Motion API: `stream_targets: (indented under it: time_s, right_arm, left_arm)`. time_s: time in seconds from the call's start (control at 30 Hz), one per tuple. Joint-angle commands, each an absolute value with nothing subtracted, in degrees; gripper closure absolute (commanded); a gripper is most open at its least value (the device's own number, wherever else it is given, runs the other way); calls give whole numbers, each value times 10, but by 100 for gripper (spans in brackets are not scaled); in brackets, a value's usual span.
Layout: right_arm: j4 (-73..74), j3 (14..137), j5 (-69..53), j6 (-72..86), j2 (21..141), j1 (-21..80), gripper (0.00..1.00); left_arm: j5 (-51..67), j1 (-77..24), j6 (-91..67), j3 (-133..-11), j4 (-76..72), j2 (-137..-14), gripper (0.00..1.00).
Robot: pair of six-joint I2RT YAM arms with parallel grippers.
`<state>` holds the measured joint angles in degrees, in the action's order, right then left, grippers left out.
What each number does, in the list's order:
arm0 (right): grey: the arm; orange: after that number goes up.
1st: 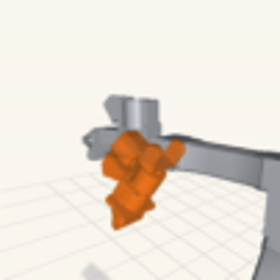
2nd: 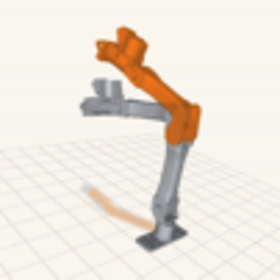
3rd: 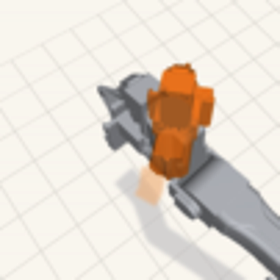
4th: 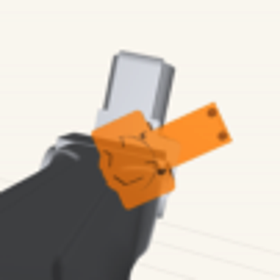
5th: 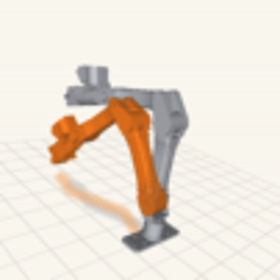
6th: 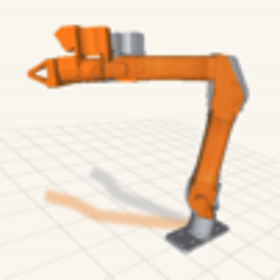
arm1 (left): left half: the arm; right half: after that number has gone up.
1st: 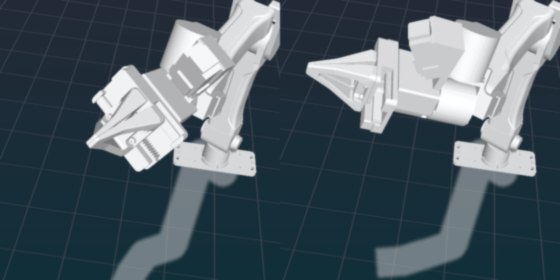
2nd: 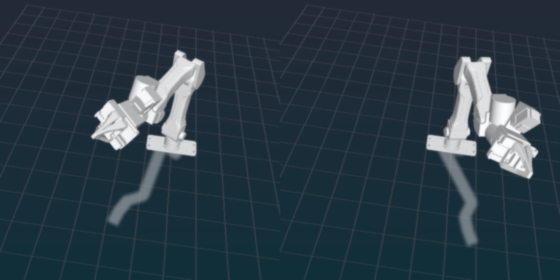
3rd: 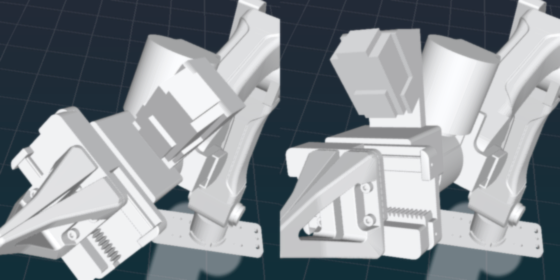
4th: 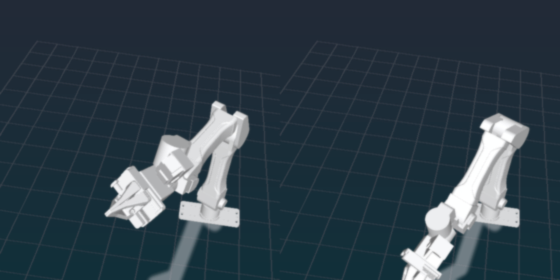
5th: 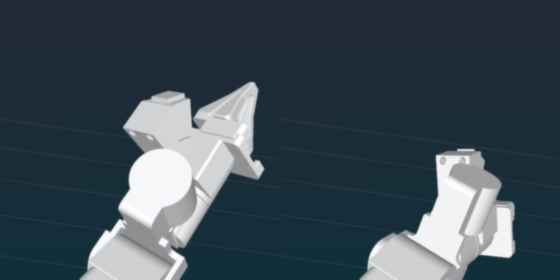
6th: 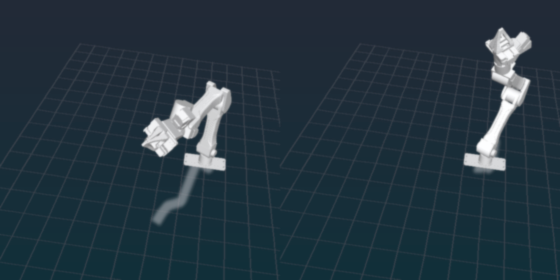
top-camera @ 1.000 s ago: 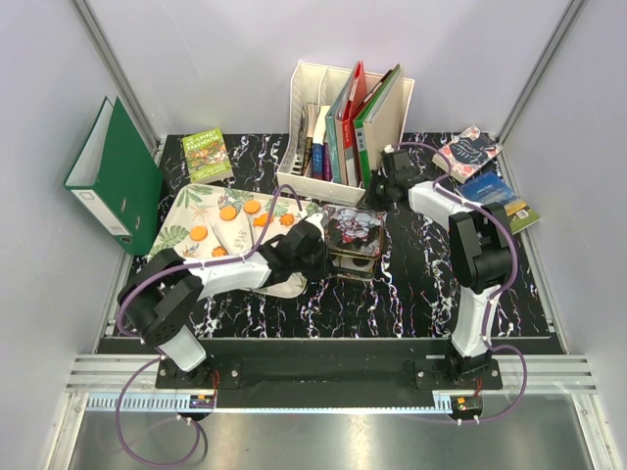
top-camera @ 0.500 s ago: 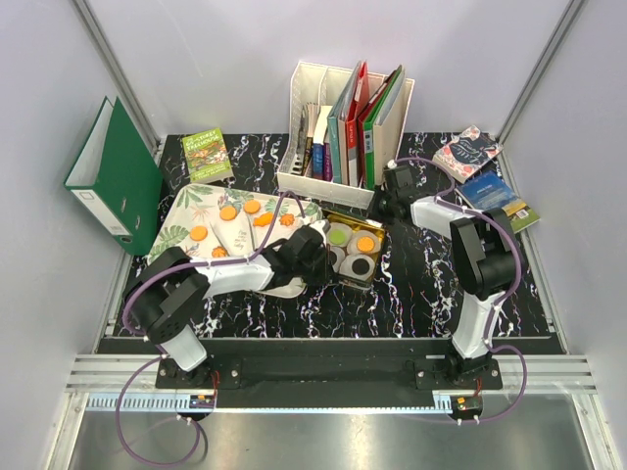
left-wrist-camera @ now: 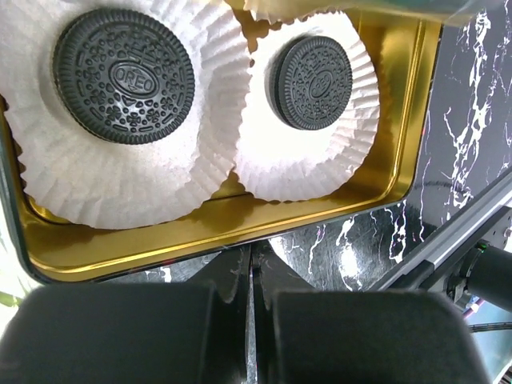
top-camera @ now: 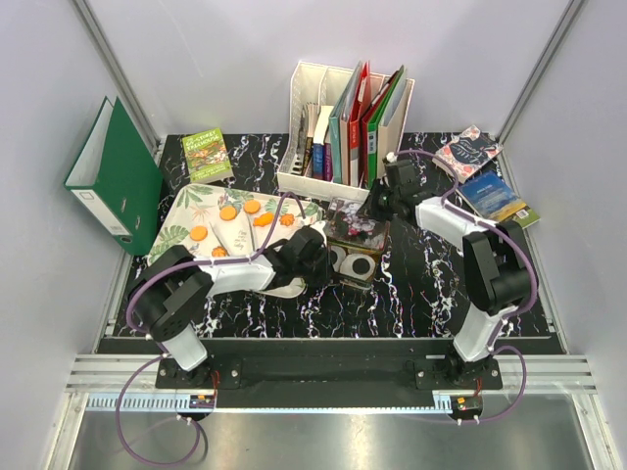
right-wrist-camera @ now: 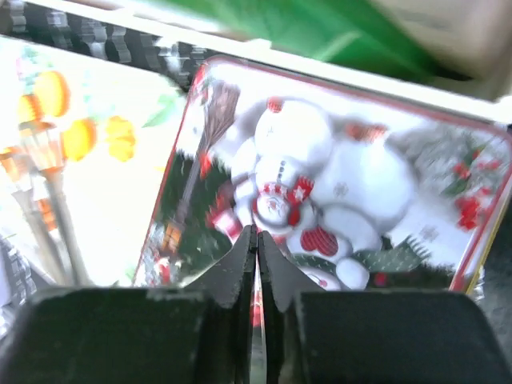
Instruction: Pack the cookies
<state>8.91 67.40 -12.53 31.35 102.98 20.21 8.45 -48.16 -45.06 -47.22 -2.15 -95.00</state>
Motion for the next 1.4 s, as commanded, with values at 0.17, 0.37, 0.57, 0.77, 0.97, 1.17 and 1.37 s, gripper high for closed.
stream_targets:
  time_s: [0.17,0.37,0.57,0.77,0.97,1.17,1.37]
  right_arm:
    - [85,637,-161,313,953,223,90]
    - [84,611,-164,305,958,233,91]
    - [76,592,-156,300,979,245,92]
    - [73,582,-156,299,990,257,92]
    - [68,558,-159,305,992,271,93]
    - [60,522,-158,310,985,283,96]
    - [53,486,-159,318,962,294,97]
  left_arm:
    - [88,-480,-456,-483,-67,-969,100]
    - [91,-480,-457,-487,-68,-974,100]
    - [91,-480,-460,-488,-71,-979,100]
    - [90,-480,-457,-493,-70,-985,100]
    - [92,-480,-457,-504,-70,-997,100]
    - [91,-480,-457,-510,-72,-1003,100]
    - [90,-479,-458,-516,-71,-1009,100]
